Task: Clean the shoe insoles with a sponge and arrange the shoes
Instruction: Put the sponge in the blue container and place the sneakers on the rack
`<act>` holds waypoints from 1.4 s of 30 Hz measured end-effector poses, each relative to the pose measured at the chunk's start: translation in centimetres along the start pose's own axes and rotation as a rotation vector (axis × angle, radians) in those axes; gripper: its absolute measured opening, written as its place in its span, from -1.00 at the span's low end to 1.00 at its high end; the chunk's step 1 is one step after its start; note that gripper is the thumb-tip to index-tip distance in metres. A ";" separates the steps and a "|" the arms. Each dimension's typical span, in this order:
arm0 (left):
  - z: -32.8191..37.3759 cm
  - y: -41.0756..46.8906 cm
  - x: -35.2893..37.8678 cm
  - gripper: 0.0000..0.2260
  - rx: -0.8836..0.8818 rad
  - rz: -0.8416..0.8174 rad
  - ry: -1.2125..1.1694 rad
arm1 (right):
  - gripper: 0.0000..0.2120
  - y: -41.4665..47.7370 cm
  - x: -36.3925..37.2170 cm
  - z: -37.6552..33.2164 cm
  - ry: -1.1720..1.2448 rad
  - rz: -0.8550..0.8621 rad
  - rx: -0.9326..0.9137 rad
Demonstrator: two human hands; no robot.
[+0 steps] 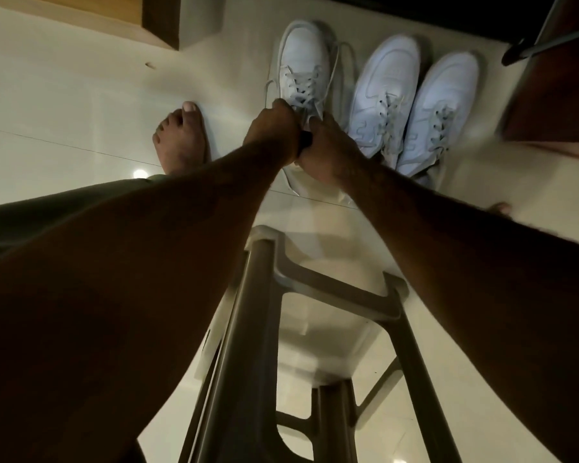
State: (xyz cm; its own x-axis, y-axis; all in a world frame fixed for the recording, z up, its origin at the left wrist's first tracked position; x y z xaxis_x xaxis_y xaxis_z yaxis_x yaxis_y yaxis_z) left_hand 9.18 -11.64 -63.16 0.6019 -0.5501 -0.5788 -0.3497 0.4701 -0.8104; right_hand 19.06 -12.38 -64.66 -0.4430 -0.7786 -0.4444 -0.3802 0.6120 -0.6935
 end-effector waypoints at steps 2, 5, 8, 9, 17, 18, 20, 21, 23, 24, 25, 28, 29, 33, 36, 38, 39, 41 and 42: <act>0.4 -1.4 -1.0 -0.63 0.011 0.003 0.080 | -0.49 -1.2 -0.8 -0.9 -0.001 0.011 -0.017; 0.4 -4.2 -2.6 -0.67 0.006 0.008 0.153 | -0.53 -4.3 -2.5 -2.7 -0.025 0.018 -0.058; 0.5 -7.9 -4.8 -0.67 0.016 -0.030 0.166 | -0.50 -8.6 -4.3 -4.9 -0.048 0.072 -0.112; 0.5 -9.6 -5.7 -0.67 0.024 -0.046 0.171 | -0.52 -10.3 -5.0 -5.8 -0.061 0.110 -0.125; 1.2 -23.7 -11.2 -0.62 0.168 0.008 -0.063 | -0.77 -22.5 -11.0 -11.0 -0.238 0.521 -0.064; 1.2 -25.4 -11.6 -0.67 0.204 0.049 -0.083 | -0.77 -24.3 -11.7 -11.6 -0.256 0.548 -0.084; 1.2 -28.9 -12.9 -0.71 0.240 0.114 -0.135 | -0.76 -28.1 -13.7 -13.2 -0.280 0.604 -0.154; 1.2 -30.1 -13.3 -0.72 0.256 0.116 -0.145 | -0.75 -29.8 -14.5 -13.8 -0.277 0.620 -0.183; 1.5 -33.3 -15.1 -0.73 0.306 0.135 -0.211 | -0.76 -33.6 -16.2 -15.5 -0.255 0.667 -0.234; 1.8 -35.0 -16.2 -0.74 0.344 0.157 -0.232 | -0.77 -35.3 -17.1 -16.3 -0.240 0.705 -0.259; 2.0 -36.4 -17.3 -0.75 0.373 0.185 -0.245 | -0.79 -36.6 -18.0 -17.2 -0.219 0.745 -0.285; 3.0 -41.0 -21.3 -0.82 0.452 0.238 -0.295 | -0.81 -40.6 -21.0 -20.0 -0.180 0.888 -0.342; 3.4 -42.7 -23.0 -0.83 0.483 0.271 -0.286 | -0.81 -41.9 -22.3 -21.1 -0.177 0.955 -0.373; 5.2 -48.0 -29.4 -0.87 0.628 0.368 -0.288 | -0.79 -46.1 -27.2 -25.1 -0.184 1.113 -0.507; 7.1 -51.4 -33.9 -0.90 0.746 0.410 -0.399 | -0.81 -48.1 -31.4 -28.0 -0.188 1.232 -0.627; 8.9 -52.8 -36.7 -0.88 0.811 0.460 -0.433 | -0.82 -48.8 -34.4 -29.6 -0.183 1.287 -0.683; 9.5 -53.0 -37.4 -0.87 0.828 0.473 -0.436 | -0.82 -48.6 -35.4 -30.0 -0.195 1.299 -0.701; 11.3 -53.4 -39.2 -0.85 0.863 0.520 -0.449 | -0.82 -48.1 -37.6 -31.0 -0.217 1.318 -0.732; 12.5 -53.4 -40.3 -0.83 0.886 0.549 -0.463 | -0.83 -47.7 -39.1 -31.3 -0.202 1.325 -0.743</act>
State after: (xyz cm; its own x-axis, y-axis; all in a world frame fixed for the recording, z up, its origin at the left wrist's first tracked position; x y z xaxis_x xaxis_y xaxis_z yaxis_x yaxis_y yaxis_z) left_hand 12.54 -5.96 4.59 0.7955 0.1011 -0.5974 -0.1283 0.9917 -0.0031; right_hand 29.05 -6.78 3.52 -0.6894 0.3985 -0.6050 -0.1474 0.7405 0.6557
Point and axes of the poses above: each hand's wrist, its own y-axis towards the middle knuckle, its own x-axis out of the palm, z = x × y, the point moved 1 cm from there along y, towards the middle knuckle, and after that the axes turned 10 degrees about -x, right-handed, at the moved point
